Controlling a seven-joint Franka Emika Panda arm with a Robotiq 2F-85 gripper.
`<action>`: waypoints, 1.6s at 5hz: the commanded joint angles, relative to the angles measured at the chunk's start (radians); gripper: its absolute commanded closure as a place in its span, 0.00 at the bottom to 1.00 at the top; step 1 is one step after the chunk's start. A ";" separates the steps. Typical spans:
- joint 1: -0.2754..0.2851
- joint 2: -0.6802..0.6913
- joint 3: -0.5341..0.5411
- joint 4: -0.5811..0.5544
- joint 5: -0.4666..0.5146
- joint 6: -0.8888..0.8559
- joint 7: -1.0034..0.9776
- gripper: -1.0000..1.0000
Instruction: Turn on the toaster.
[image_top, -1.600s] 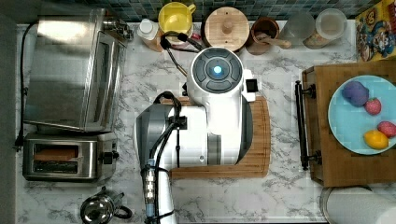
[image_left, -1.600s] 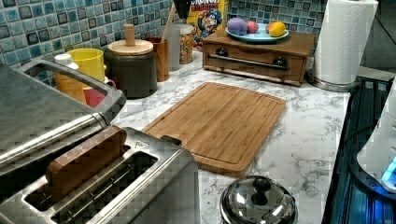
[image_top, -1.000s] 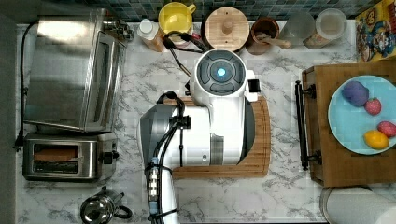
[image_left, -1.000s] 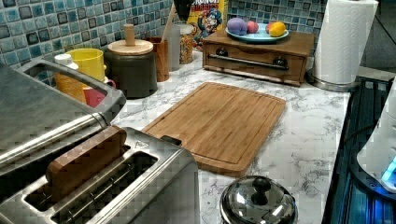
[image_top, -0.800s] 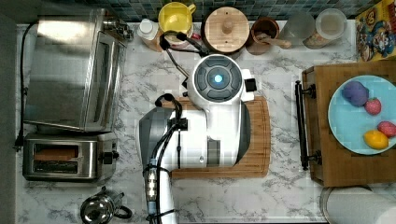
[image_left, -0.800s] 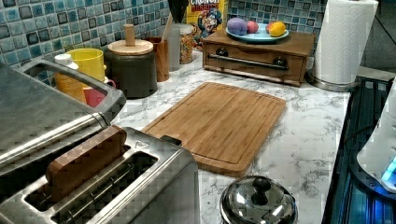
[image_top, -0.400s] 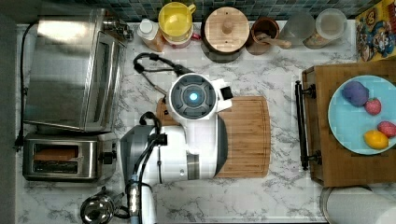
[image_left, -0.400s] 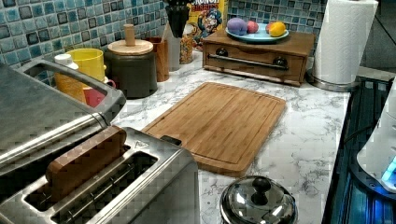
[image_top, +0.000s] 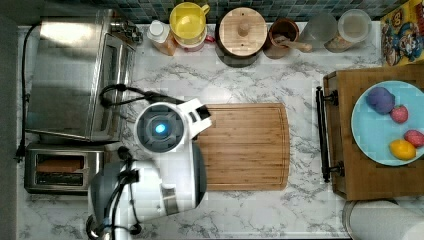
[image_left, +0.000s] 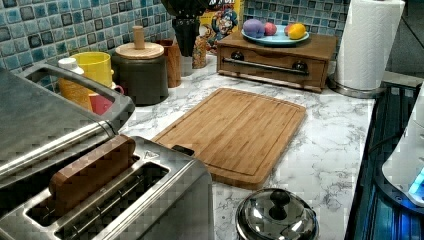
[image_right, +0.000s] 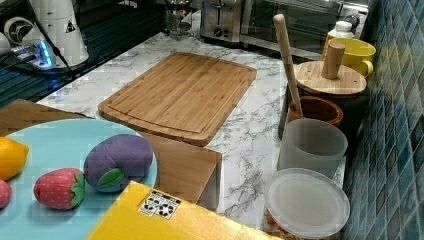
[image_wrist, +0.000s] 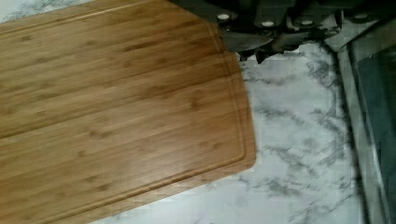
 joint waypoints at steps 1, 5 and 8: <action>0.093 -0.058 0.108 -0.095 0.019 0.023 -0.085 1.00; 0.179 -0.065 0.147 -0.164 0.153 0.068 -0.179 1.00; 0.192 -0.081 0.151 -0.219 0.273 0.222 -0.197 1.00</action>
